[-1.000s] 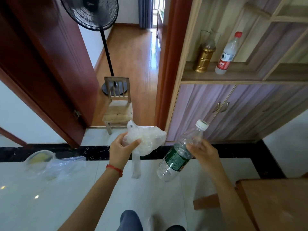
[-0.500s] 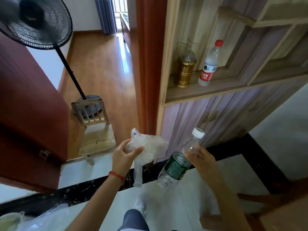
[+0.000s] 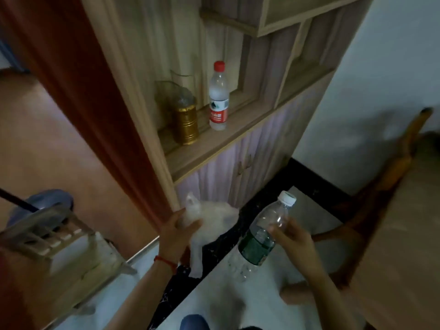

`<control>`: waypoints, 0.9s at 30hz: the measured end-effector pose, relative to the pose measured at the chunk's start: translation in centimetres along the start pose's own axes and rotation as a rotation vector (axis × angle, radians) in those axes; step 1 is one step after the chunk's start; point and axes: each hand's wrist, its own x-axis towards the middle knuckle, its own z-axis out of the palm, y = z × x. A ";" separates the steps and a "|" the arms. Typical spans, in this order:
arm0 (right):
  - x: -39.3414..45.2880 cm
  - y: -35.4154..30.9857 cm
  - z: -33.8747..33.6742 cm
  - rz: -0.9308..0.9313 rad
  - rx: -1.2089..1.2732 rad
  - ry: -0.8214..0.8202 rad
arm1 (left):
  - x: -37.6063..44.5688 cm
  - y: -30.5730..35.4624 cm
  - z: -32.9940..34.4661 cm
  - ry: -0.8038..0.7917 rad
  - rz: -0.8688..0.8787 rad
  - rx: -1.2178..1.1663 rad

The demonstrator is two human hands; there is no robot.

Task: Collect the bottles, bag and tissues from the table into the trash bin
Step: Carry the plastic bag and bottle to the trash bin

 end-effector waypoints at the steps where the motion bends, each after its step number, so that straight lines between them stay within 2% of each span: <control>1: 0.0 0.1 -1.0 0.001 -0.009 0.041 | 0.5 0.4 1.3 -0.034 0.015 0.008; 10: -1.4 1.5 -10.3 0.070 0.045 0.381 | 2.6 5.3 14.2 -0.356 0.121 0.071; 14: -2.1 2.0 -13.3 0.092 0.025 0.482 | 2.9 6.7 18.8 -0.438 0.131 0.065; 21: -0.5 2.0 -16.3 0.121 0.080 0.565 | 5.0 8.4 24.2 -0.542 0.156 0.059; 27: 5.5 1.7 -18.0 0.124 0.092 0.585 | 10.2 11.0 28.8 -0.586 0.168 0.011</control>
